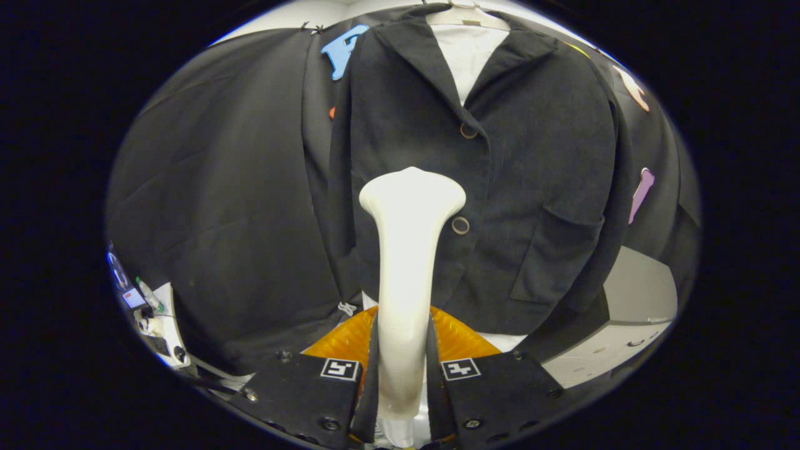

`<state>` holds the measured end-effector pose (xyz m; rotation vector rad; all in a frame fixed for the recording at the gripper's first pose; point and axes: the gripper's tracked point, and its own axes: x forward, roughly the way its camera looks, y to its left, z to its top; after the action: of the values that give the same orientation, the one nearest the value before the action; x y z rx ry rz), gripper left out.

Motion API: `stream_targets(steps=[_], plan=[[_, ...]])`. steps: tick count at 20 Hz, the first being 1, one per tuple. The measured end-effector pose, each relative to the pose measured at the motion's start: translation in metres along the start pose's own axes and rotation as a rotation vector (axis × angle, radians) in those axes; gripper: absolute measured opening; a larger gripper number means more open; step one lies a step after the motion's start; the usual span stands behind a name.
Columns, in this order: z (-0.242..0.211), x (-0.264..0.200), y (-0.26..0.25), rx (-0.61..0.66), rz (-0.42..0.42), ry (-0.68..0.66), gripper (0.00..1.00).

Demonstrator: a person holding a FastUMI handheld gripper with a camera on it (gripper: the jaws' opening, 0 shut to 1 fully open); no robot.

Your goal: Iron the clothes twice with a garment steamer, once on the left side and once on the right side.

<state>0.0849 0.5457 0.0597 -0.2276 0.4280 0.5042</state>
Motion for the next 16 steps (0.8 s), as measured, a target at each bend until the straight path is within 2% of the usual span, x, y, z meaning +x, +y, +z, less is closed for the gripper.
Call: stream_targets(steps=[11, 16], plan=[[-0.065, 0.021, 0.003, -0.020, 0.004, 0.119, 0.35], [-0.074, 0.015, -0.010, -0.007, 0.005, 0.124, 0.35]])
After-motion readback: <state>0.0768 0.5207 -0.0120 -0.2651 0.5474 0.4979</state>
